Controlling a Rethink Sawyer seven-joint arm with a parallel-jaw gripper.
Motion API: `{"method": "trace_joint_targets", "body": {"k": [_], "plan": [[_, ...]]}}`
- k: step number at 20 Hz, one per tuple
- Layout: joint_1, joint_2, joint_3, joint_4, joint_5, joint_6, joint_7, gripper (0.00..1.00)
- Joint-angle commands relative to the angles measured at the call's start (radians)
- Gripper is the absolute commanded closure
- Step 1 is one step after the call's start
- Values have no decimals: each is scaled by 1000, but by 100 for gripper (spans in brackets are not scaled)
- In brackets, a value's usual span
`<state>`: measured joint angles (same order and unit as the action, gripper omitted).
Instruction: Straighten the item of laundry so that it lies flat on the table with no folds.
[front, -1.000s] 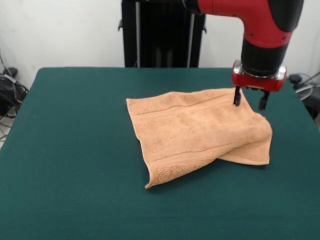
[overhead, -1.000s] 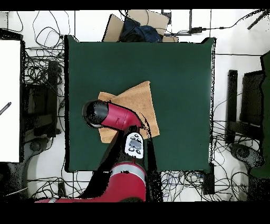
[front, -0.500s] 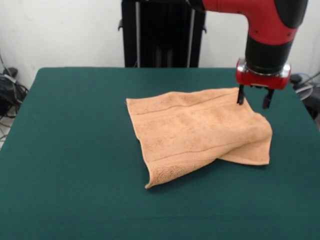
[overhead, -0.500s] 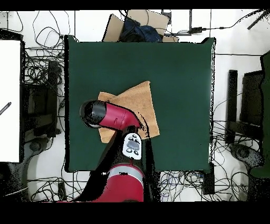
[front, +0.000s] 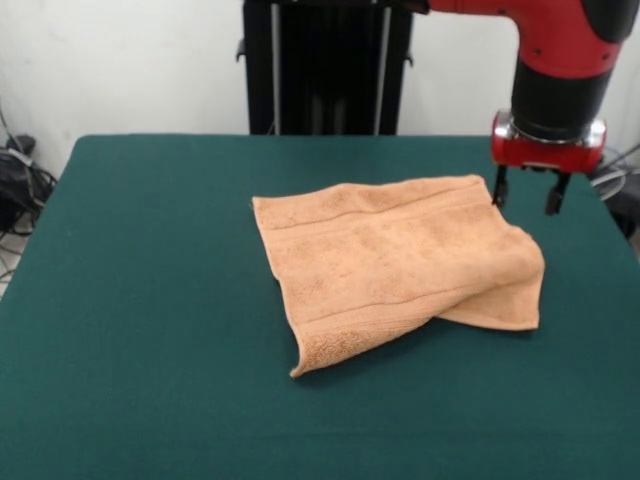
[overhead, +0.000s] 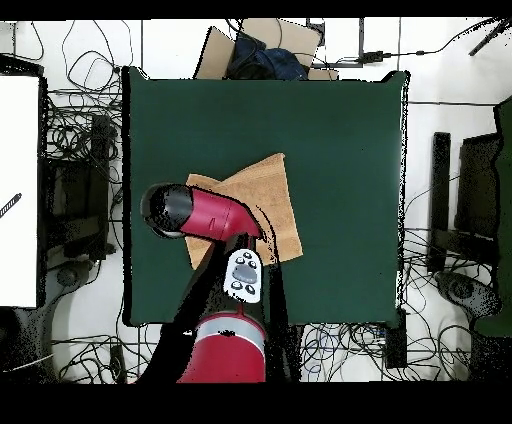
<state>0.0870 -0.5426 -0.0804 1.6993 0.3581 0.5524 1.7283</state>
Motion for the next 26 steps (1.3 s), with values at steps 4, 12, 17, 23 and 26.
{"method": "trace_joint_targets", "body": {"k": [4, 12, 17, 23, 26], "plan": [[-7, 64, 21, -67, -23, 34, 167, 0], [-12, 97, 28, -76, -22, 7, 164, 0], [-13, 131, 33, -72, -33, -43, 150, 0], [-2, 142, 22, -70, -38, -63, 154, 0], [3, 147, 17, -68, -38, -76, 159, 0]]}}
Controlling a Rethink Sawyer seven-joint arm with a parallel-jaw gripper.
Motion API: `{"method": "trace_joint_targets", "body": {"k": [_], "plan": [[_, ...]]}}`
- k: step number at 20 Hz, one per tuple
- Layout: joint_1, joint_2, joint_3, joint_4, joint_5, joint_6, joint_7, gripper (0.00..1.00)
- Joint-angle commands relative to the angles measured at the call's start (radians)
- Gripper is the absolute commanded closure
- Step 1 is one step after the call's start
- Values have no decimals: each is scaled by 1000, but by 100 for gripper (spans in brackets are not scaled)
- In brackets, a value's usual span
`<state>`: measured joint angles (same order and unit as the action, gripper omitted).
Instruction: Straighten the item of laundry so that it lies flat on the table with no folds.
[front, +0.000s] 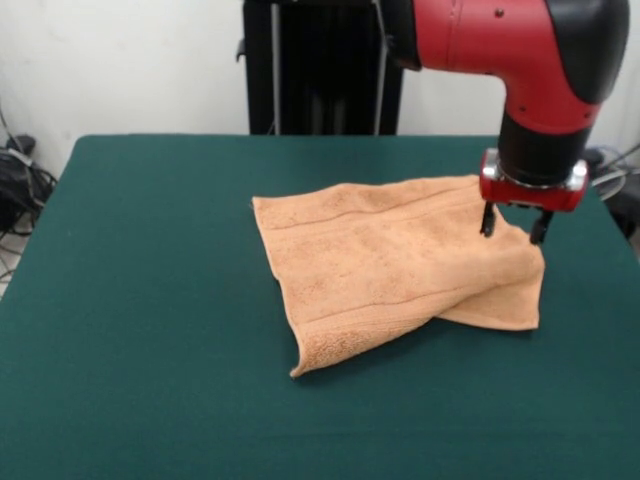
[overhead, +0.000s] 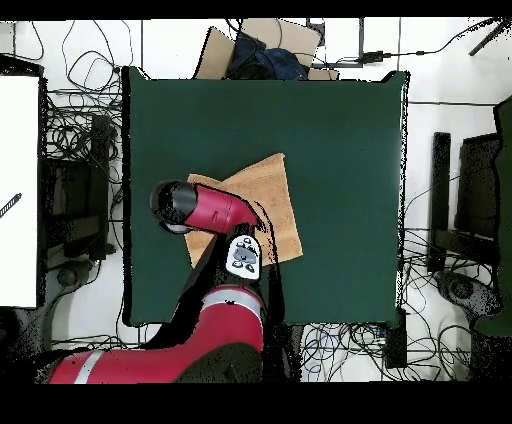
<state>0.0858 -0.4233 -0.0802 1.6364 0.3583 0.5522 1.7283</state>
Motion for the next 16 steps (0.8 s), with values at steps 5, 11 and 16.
{"method": "trace_joint_targets", "body": {"k": [5, 11, 16], "plan": [[17, 30, 7, -11, -34, -70, 174, 0], [30, 48, -11, -54, -44, -30, 167, 0], [40, 76, -29, -125, -51, 25, 163, 0]]}}
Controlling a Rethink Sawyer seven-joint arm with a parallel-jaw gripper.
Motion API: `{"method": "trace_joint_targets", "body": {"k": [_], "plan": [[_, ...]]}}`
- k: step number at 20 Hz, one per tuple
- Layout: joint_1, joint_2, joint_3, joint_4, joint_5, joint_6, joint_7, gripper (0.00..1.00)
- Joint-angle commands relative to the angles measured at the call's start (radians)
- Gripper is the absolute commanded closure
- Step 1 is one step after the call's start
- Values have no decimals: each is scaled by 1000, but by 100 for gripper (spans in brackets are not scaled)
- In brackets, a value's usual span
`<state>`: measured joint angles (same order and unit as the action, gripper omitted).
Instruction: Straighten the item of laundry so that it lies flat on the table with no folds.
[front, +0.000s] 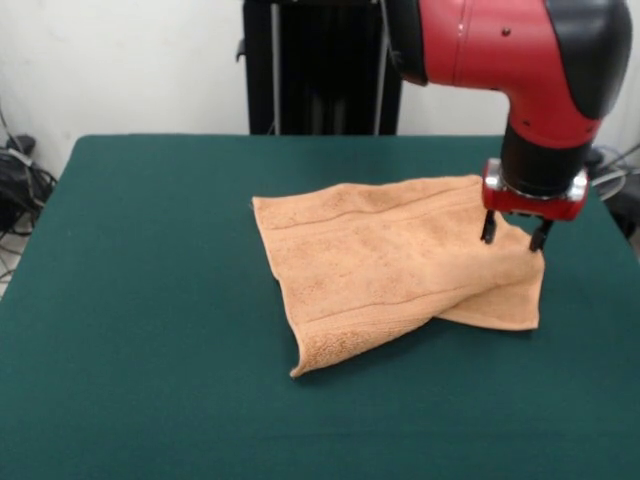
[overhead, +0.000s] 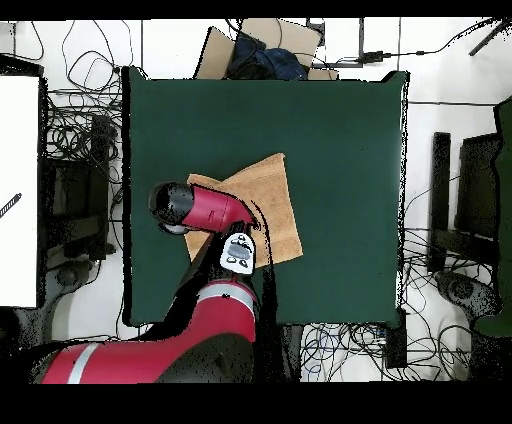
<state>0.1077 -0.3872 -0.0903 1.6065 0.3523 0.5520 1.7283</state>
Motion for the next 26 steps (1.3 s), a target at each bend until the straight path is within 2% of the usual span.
{"method": "trace_joint_targets", "body": {"k": [1, 10, 18, 24, 26], "plan": [[25, 39, -20, -98, -43, 28, 168, 0], [15, 104, -4, -190, -49, 38, 136, 0], [11, 102, -4, -179, -55, 24, 130, 0], [80, 71, -90, -166, -58, 25, 205, 0], [79, 72, -88, -164, -52, 20, 198, 0]]}}
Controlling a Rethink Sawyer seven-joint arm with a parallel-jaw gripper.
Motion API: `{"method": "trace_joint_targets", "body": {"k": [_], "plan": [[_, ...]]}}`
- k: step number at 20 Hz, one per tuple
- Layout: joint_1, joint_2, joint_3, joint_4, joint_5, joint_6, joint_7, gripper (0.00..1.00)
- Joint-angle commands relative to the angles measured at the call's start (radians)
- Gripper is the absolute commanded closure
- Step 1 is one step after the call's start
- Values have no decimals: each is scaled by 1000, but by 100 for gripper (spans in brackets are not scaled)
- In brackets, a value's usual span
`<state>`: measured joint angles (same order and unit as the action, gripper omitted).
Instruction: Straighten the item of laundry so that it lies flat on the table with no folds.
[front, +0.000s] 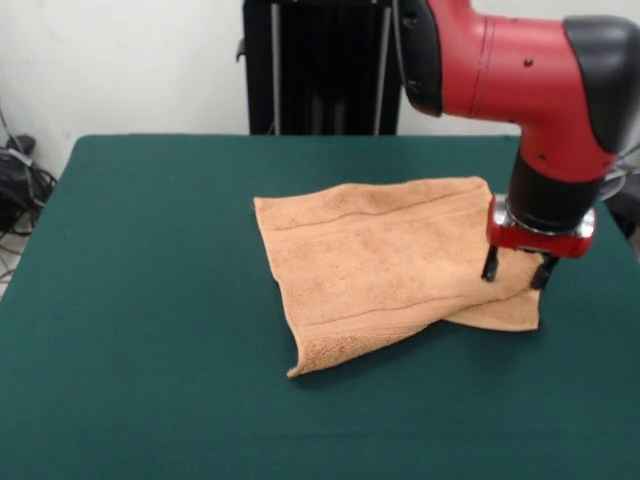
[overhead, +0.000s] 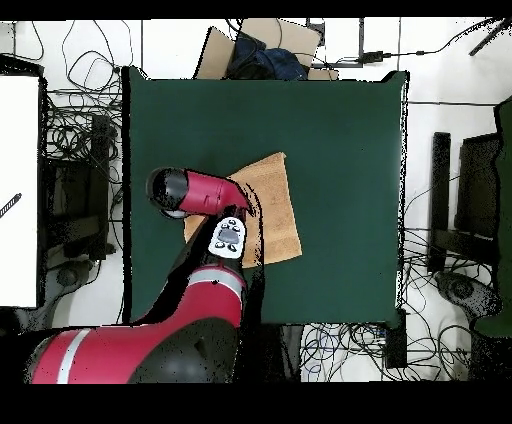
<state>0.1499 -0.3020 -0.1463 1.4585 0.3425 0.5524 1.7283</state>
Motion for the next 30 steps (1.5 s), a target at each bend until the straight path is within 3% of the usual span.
{"method": "trace_joint_targets", "body": {"k": [1, 8, 18, 30], "plan": [[37, -15, -30, -6, -40, 9, 196, 0], [71, -51, -55, -11, -24, 76, 209, 0], [45, -95, -28, -2, -8, 148, 186, 0], [12, -33, 22, -2, 1, 53, 169, 0]]}}
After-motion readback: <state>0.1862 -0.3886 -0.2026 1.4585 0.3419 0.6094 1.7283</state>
